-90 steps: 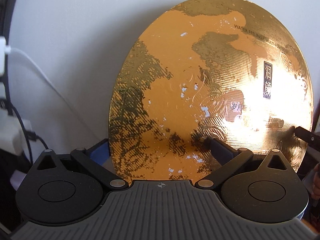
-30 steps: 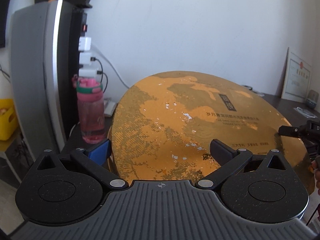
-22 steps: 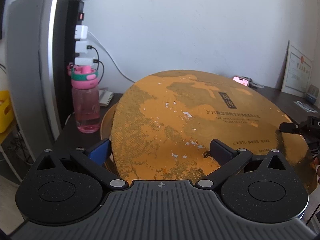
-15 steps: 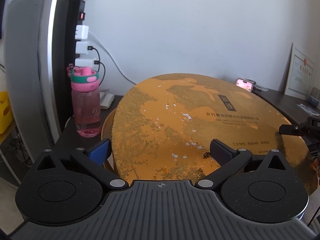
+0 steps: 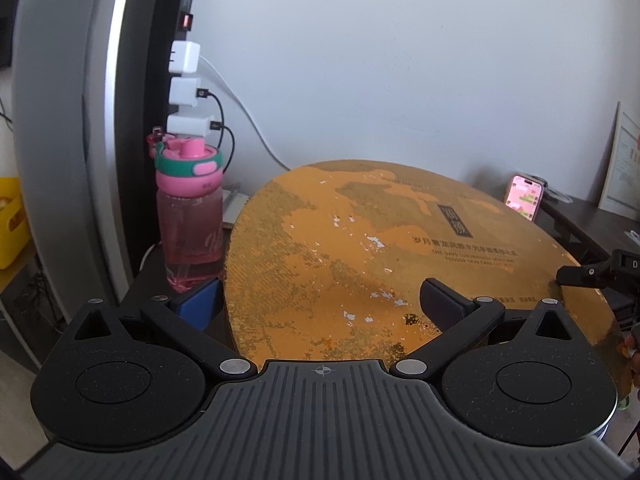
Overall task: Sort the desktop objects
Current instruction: 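Lift the gold lid away from the wall with both grippers, then carry the gold lid over the open box with both grippers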
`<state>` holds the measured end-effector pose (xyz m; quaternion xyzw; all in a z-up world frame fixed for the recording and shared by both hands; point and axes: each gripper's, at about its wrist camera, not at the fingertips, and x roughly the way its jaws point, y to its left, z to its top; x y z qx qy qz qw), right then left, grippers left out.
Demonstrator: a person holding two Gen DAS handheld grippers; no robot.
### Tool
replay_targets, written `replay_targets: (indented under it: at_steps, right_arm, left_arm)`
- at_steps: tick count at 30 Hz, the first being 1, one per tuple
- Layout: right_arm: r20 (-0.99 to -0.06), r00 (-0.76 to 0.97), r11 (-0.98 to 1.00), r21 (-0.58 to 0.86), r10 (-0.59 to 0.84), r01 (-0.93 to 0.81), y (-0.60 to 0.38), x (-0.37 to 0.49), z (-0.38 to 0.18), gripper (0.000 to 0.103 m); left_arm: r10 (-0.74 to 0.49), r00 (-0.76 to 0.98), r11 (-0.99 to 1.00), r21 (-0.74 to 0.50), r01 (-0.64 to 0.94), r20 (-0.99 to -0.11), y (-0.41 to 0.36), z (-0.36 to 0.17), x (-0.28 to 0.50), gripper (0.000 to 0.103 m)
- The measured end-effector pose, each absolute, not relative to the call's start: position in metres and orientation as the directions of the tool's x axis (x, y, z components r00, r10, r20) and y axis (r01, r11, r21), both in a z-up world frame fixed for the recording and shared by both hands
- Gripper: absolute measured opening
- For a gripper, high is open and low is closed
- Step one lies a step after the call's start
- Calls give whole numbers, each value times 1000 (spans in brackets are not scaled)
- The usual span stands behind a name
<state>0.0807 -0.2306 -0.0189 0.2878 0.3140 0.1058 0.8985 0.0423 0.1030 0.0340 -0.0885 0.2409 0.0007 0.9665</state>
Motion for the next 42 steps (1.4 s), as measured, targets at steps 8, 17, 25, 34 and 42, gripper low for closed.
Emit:
replay_targets:
  at_steps: [8,17,25,34,42]
  right_arm:
    - [-514,786,813,581,344,25,-229,87,-28,98]
    - [-499,791,800,599,354,20,-229,86,-35,99]
    - [-491,791,802,597,364,1,-228,78,-37,102]
    - [-455,817,841,536,355,-66,-227,62,-36,103]
    - [-413,837,851,513,357,-110,-233,44,-53,103]
  left_arm:
    - [-31,869,989,-142,-45,-493,98,22,56,102]
    - [-25,875,992,-120,-38,-483,99,17,56,103]
    - [-7,893,995,-95,-40,-450,101,23,45,103]
    - [12,889,997,-66,-48,-458,103,13,38,103]
    - [-107,897,984,-177,32,-430,118,2,35,103]
